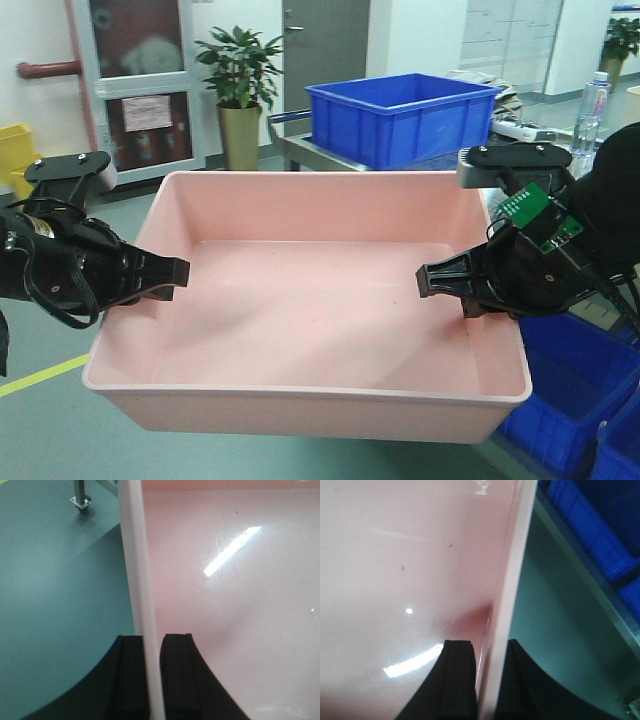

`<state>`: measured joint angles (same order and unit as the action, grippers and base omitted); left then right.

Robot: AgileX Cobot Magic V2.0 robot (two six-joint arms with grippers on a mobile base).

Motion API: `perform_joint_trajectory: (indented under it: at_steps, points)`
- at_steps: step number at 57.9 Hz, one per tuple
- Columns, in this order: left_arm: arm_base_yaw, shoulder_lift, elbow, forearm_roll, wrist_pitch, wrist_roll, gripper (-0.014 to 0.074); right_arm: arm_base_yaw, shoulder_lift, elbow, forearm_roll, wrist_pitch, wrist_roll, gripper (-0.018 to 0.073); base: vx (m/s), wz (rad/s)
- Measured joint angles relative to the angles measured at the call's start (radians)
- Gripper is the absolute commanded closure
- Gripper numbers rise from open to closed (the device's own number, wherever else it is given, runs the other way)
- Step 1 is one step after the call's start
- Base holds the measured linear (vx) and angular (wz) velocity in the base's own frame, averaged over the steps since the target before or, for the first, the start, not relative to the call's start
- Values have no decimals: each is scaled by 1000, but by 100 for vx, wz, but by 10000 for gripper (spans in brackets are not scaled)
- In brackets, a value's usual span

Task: Grab pink bin and stack on right shelf
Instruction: 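Hold the lifted pink bin with both grippers while the base drives to the table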

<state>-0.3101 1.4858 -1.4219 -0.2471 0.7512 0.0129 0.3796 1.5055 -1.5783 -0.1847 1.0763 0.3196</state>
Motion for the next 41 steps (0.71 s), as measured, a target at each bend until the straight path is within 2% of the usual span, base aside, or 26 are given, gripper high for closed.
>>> perform_joint_trajectory:
  at_steps: [41]
  points:
    - [0, 0, 0, 0, 0, 0, 598, 0, 0, 0, 0, 0, 0, 568, 48, -30]
